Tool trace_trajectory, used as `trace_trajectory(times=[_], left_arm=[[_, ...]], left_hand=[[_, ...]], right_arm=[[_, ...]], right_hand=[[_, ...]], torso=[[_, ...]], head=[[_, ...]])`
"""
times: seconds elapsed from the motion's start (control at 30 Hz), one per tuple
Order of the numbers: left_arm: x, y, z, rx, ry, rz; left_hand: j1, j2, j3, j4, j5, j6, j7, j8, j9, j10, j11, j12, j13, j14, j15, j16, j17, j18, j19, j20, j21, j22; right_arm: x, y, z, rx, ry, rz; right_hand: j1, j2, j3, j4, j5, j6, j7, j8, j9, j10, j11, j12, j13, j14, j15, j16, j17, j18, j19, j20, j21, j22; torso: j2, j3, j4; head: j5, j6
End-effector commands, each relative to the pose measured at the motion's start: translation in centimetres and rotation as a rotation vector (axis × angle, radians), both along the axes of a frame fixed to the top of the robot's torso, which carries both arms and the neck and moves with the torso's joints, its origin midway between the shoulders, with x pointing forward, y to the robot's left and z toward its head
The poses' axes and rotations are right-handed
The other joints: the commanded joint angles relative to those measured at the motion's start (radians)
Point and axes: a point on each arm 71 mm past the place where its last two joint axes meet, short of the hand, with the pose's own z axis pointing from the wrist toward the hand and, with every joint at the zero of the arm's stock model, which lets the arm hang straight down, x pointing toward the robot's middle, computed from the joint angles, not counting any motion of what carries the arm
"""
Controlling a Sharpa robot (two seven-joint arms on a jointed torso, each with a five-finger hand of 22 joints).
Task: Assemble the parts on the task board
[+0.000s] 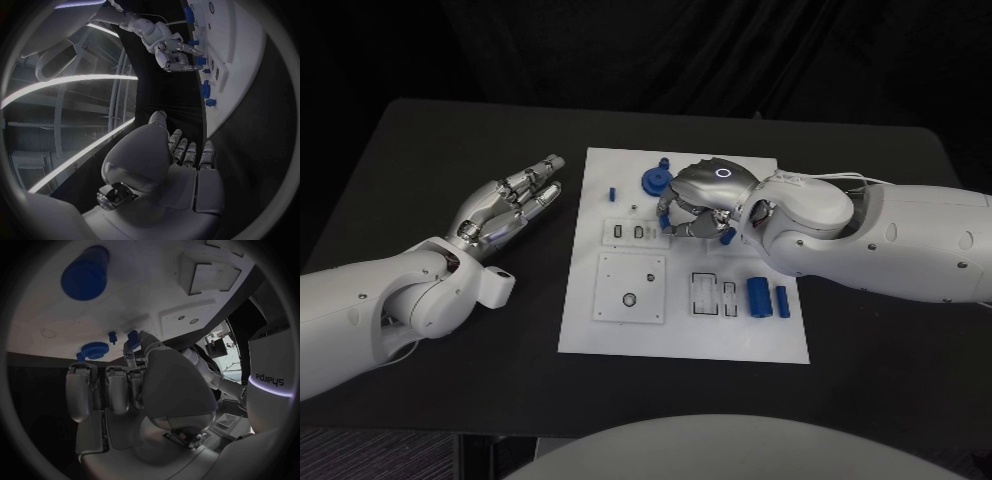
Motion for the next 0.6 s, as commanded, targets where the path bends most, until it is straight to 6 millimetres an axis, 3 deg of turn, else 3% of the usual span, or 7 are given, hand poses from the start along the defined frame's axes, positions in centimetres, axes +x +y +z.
trace_trajectory(times=[0.03, 0.6], left_arm=[[-0.35, -0.17, 1.20, -0.097, -0.139, -0.033], [-0.30, -0.18, 1.17, -0.097, -0.137, -0.035]], left_hand=[[0.011, -0.001, 0.007, 0.000, 0.004, -0.001, 0.006, 0.000, 0.000, -0.001, 0.006, -0.002, -0.001, 0.000, 0.006, -0.004, -0.002, 0.017, 0.001, 0.007, -0.002, 0.000], [0.012, -0.001, 0.007, 0.000, 0.004, -0.001, 0.007, 0.000, 0.000, -0.001, 0.006, -0.002, -0.001, 0.000, 0.006, -0.004, -0.002, 0.017, 0.001, 0.007, -0.002, 0.000]], right_arm=[[0.08, 0.03, -0.27, -0.018, 0.006, -0.018], [0.05, 0.67, -0.99, -0.043, 0.032, -0.015]], right_hand=[[-0.013, 0.005, -0.002, -0.004, 0.001, 0.032, -0.032, 0.014, 0.084, 0.104, 0.006, 0.003, 0.263, 0.088, 0.002, -0.005, 0.183, 0.016, 0.059, -0.003, -0.004, 0.220], [-0.037, 0.006, -0.007, -0.005, -0.028, -0.006, -0.020, -0.011, 0.091, 0.104, 0.015, 0.003, 0.263, 0.087, 0.010, -0.008, 0.179, 0.017, 0.057, 0.005, -0.010, 0.218]], torso=[[-0.001, 0.0000, 0.0004], [-0.001, -0.0005, 0.0020]], head=[[0.001, 0.000], [-0.001, 0.000]])
